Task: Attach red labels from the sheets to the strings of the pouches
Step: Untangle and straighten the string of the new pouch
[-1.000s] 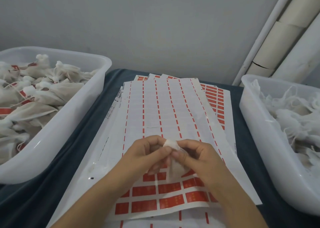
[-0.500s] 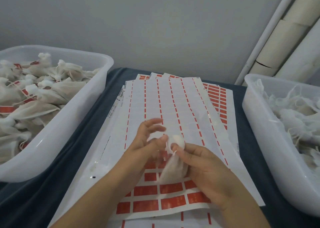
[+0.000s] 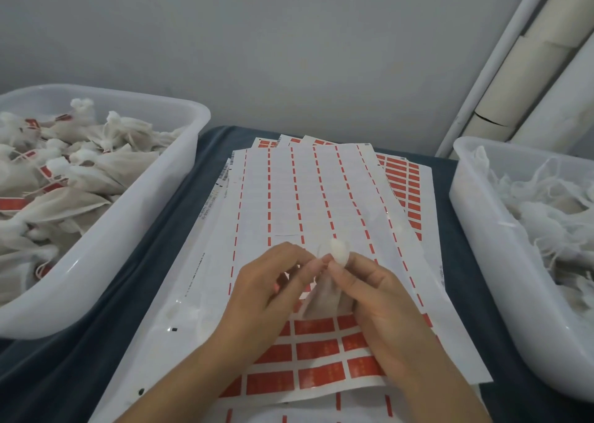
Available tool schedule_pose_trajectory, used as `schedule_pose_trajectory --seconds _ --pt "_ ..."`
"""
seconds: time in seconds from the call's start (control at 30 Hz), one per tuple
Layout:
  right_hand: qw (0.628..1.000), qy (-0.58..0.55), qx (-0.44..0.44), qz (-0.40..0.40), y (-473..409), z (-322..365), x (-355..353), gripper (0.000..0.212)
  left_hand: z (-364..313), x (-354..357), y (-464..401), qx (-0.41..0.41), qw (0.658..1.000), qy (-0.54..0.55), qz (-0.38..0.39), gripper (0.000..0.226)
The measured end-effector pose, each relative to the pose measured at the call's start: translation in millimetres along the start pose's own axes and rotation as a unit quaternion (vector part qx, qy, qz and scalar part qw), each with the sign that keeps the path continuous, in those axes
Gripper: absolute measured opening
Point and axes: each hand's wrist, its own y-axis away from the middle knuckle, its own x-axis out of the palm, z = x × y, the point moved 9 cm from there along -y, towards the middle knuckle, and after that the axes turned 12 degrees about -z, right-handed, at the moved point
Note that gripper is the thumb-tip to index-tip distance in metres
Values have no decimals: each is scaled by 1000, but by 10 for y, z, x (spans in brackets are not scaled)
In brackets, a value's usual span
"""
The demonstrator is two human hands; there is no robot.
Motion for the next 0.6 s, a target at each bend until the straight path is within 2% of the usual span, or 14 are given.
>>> schedule_pose_trajectory --seconds 0.1,0.23,0.37,0.47,0.53,0.6 --pt "1000 -13 1 -9 -34 12 -53 29 123 -150 -56 -99 991 73 -58 24" --pt "1000 7 -9 10 -41 33 -37 36 294 -335 -109 -211 953 175 -126 28" --pt "999 35 -20 35 -16 46 75 42 371 -381 -109 -268 909 280 -154 23" --pt "994 96 -36 39 17 49 106 43 347 -325 -108 -268 899 316 -140 23" --pt "990 134 -47 16 11 121 40 43 349 -273 -124 -278 883 359 -120 26" --pt "976 182 -86 -83 -65 252 -253 43 363 -294 -159 -299 848 419 -123 25"
